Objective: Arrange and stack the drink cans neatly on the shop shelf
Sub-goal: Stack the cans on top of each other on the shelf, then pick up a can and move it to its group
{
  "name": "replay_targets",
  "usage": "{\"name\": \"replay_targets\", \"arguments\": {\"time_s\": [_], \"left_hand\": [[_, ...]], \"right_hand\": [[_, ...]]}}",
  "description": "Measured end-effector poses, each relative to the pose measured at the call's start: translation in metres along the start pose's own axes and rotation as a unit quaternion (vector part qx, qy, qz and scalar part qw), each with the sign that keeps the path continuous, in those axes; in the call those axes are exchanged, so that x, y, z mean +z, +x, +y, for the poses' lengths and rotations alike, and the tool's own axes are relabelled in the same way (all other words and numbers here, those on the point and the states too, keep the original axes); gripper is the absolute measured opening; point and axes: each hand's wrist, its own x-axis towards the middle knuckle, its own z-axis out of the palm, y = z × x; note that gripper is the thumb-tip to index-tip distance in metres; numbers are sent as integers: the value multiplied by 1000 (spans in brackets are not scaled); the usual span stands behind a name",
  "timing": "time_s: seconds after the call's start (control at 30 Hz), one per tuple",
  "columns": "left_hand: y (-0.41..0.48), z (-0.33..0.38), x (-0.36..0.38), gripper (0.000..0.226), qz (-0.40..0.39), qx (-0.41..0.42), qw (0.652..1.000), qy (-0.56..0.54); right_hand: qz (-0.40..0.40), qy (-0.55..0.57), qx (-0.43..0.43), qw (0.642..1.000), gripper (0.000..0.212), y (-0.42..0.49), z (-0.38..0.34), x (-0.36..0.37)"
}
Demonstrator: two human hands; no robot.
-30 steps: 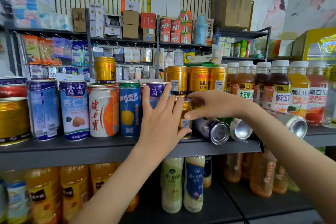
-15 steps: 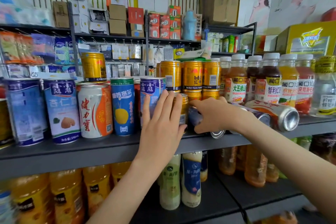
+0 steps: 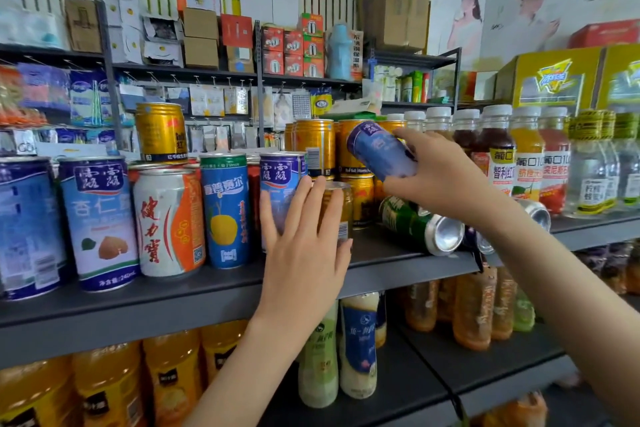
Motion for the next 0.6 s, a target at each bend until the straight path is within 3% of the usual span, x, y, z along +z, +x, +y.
{"name": "replay_targets", "arguments": {"time_s": [0.1, 0.17, 0.27, 0.3, 0.37, 0.47, 0.6], "left_hand": [[2, 11, -4, 38, 34, -18, 996, -84], [9, 21, -10, 34, 21, -62, 975, -212], [23, 38, -24, 29, -53, -194, 870, -450], [28, 41, -25, 34, -68, -237, 835, -492], [34, 45, -18, 56, -65, -298, 803, -512], [42, 51, -5, 66, -35, -343, 801, -489], [45, 71, -2, 55, -39, -347, 859, -376]], "right_hand": [[34, 231, 64, 970, 56, -6, 3, -1], [19, 341, 83, 936, 58, -11, 4, 3], [-17, 383, 60, 922, 63, -23, 5, 11], [-29, 389, 39, 920, 66, -28, 6, 14], [-44, 387, -12, 921, 73, -37, 9, 18], [-67, 341, -89, 933, 72, -43, 23, 17], [-131, 301, -140, 934, 63, -41, 57, 6]]}}
